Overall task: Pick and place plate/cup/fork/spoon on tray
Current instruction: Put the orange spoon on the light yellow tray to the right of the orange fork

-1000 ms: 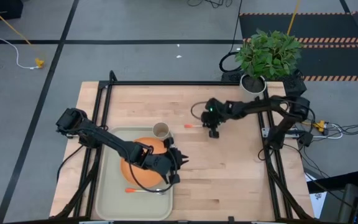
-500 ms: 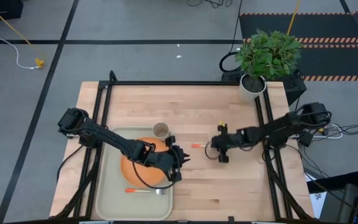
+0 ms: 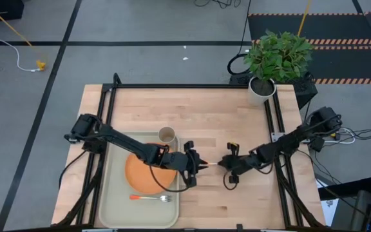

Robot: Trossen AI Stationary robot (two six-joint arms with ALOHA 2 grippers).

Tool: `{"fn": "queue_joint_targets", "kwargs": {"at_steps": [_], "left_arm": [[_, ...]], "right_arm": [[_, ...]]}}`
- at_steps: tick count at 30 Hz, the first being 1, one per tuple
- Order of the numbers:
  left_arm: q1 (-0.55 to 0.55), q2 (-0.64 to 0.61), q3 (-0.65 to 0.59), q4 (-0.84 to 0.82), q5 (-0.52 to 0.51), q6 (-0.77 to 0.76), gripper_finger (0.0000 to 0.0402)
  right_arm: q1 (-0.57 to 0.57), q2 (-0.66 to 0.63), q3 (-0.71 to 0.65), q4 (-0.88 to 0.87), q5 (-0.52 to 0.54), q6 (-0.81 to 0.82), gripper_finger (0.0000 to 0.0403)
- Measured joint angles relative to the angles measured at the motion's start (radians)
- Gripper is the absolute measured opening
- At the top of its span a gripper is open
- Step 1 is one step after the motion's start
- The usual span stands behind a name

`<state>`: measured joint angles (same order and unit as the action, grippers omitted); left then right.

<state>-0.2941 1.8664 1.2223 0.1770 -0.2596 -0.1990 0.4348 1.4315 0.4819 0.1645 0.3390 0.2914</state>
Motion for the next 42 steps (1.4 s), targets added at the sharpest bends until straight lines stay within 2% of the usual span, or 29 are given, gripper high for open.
{"fn": "queue_joint_targets", "kwargs": {"at_steps": [6, 12, 15, 19, 24, 26, 35, 42], "left_arm": [[0.028, 0.059, 0.007, -0.004, 0.073, -0.004, 0.0072], [0.036, 0.129, 0.097, -0.042, 0.070, 0.004, 0.0138], [0.035, 0.145, 0.140, -0.153, 0.039, 0.004, 0.0170], [0.037, 0.183, 0.185, -0.207, 0.023, 0.009, 0.0187], [0.042, 0.239, 0.227, -0.199, 0.032, 0.017, 0.0188], [0.045, 0.242, 0.227, -0.245, 0.031, 0.022, 0.0188], [0.065, 0.277, 0.236, -0.256, 0.033, 0.007, 0.0186], [0.065, 0.276, 0.236, -0.242, 0.037, 0.011, 0.0128]], "right_arm": [[0.016, -0.001, 0.000, 0.062, 0.024, 0.000, 0.0000], [0.016, -0.001, 0.002, 0.109, 0.025, 0.011, 0.0000], [0.016, -0.002, 0.002, 0.114, 0.027, 0.013, 0.0000], [0.016, -0.002, 0.002, 0.141, 0.029, 0.012, 0.0000], [0.018, -0.002, 0.003, 0.165, 0.027, 0.006, 0.0000], [0.018, -0.002, 0.002, 0.168, 0.027, 0.000, 0.0000], [0.018, -0.002, 0.002, 0.190, 0.026, -0.004, 0.0000], [0.018, -0.002, 0.003, 0.190, 0.026, -0.008, 0.0000]]}}
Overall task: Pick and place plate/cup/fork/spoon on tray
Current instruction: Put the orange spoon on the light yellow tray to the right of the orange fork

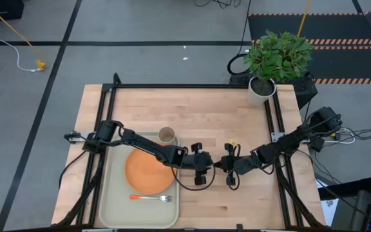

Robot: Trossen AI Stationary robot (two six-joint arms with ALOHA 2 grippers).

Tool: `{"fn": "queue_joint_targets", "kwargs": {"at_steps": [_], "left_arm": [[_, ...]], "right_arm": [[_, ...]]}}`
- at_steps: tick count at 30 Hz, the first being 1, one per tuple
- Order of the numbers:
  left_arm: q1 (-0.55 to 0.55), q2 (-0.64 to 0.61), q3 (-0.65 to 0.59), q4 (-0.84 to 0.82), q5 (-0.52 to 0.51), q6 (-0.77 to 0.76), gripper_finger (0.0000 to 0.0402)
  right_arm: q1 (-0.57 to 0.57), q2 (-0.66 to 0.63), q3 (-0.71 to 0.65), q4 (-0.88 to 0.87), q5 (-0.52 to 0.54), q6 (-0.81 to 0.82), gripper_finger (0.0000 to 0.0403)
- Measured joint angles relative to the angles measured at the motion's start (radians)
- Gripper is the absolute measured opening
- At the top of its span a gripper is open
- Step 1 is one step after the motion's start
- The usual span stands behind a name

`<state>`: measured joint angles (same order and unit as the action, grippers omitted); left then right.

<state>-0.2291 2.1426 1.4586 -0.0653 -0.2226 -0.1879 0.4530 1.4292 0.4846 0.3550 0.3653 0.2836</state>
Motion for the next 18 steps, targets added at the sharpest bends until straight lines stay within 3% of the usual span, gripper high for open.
{"fn": "queue_joint_targets", "kwargs": {"at_steps": [13, 18], "left_arm": [[0.000, 0.000, 0.000, 0.002, 0.009, 0.003, 0.0021], [-0.009, -0.009, 0.000, -0.011, 0.010, -0.009, 0.0016]], "right_arm": [[0.000, 0.000, 0.000, 0.002, 0.002, -0.001, 0.0000], [0.000, -0.001, -0.001, 0.047, 0.003, -0.010, 0.0026]]}}
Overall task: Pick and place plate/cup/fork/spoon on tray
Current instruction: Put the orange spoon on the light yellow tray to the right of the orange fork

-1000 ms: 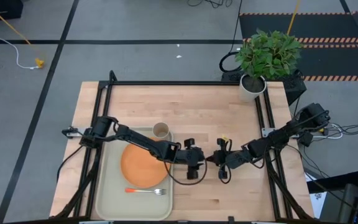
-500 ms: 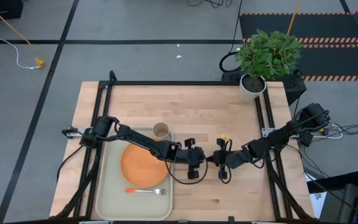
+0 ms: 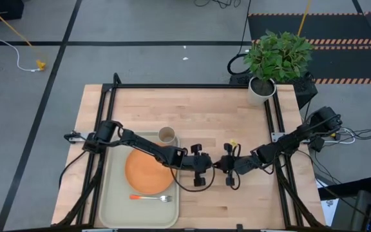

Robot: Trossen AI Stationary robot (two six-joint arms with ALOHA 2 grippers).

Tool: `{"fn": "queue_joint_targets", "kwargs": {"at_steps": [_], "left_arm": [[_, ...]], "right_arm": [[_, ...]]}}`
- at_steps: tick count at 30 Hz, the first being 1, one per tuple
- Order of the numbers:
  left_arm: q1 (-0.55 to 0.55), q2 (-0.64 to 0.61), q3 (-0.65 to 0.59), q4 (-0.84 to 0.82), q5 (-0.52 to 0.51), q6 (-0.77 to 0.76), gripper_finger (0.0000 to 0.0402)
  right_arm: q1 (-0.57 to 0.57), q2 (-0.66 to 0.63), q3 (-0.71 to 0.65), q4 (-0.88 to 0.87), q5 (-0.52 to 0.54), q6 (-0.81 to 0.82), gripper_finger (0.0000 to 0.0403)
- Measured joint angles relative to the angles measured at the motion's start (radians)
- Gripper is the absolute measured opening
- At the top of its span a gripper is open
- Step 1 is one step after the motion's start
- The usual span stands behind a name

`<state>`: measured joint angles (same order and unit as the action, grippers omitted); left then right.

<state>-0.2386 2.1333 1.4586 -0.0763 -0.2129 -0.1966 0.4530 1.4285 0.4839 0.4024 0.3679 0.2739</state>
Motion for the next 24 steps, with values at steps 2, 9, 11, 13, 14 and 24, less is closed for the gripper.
{"fn": "queue_joint_targets", "kwargs": {"at_steps": [2, 9, 11, 13, 14, 24], "left_arm": [[-0.010, -0.007, 0.000, -0.018, 0.000, -0.009, 0.0019], [-0.095, -0.074, -0.002, -0.176, -0.046, -0.110, 0.0014], [-0.137, -0.088, 0.000, -0.194, -0.067, -0.143, 0.0014], [-0.182, -0.114, -0.003, -0.257, -0.085, -0.185, 0.0016], [-0.204, -0.124, -0.001, -0.247, -0.089, -0.206, 0.0016], [-0.493, -0.190, 0.000, -0.352, -0.186, -0.430, 0.0014]], "right_arm": [[0.000, -0.016, 0.002, 0.014, 0.000, 0.004, 0.0046], [0.016, -0.127, 0.001, 0.057, 0.028, -0.003, 0.0122], [0.029, -0.174, 0.001, 0.031, 0.042, -0.014, 0.0140], [0.038, -0.213, 0.001, 0.038, 0.050, -0.021, 0.0155], [0.046, -0.235, 0.003, 0.029, 0.051, -0.023, 0.0161], [0.119, -0.275, -0.001, 0.030, 0.057, 0.003, 0.0174]]}}
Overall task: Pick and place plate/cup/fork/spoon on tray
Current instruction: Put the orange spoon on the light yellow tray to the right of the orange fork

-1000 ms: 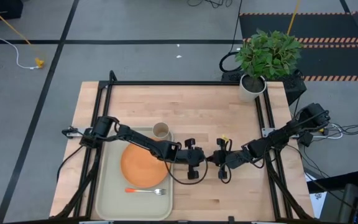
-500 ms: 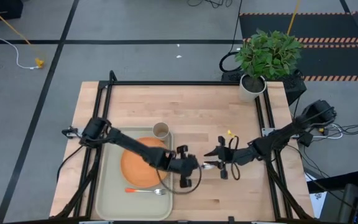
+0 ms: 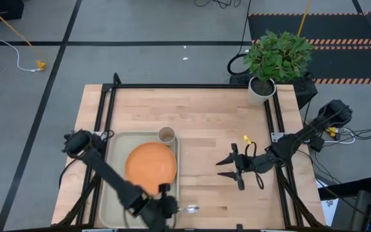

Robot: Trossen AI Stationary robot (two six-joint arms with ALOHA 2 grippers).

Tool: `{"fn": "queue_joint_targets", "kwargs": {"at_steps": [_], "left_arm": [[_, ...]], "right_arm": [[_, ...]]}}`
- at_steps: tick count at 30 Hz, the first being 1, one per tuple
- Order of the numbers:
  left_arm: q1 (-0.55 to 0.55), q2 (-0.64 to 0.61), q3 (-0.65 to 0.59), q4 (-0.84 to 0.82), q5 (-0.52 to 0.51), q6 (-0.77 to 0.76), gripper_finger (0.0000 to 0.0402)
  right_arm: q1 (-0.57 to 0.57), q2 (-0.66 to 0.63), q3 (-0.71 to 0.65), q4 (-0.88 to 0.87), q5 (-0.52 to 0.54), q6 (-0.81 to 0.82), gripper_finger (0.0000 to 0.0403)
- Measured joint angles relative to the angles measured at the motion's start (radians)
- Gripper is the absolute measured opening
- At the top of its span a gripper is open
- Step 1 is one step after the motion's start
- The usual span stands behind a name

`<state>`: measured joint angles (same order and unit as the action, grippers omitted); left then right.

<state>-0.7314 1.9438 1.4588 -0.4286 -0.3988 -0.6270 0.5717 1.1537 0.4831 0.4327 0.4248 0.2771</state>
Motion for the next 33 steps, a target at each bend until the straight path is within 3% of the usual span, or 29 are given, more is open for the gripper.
{"fn": "queue_joint_targets", "kwargs": {"at_steps": [5, 14, 26, 33], "left_arm": [[-0.121, 0.002, -0.001, -0.115, -0.024, -0.193, 0.0014], [-0.271, 0.008, -0.036, -0.268, -0.082, -0.397, 0.0014], [-0.267, 0.009, -0.253, -0.079, -0.112, -0.346, 0.0023], [-0.262, 0.008, -0.291, -0.019, -0.098, -0.312, 0.0027]], "right_arm": [[0.042, 0.023, 0.001, 0.041, 0.003, 0.049, 0.0172], [0.143, 0.089, 0.001, 0.139, 0.076, 0.061, 0.0172], [0.180, 0.149, 0.001, 0.223, 0.078, 0.059, 0.0171], [0.183, 0.149, 0.001, 0.222, 0.075, 0.056, 0.0171]]}}
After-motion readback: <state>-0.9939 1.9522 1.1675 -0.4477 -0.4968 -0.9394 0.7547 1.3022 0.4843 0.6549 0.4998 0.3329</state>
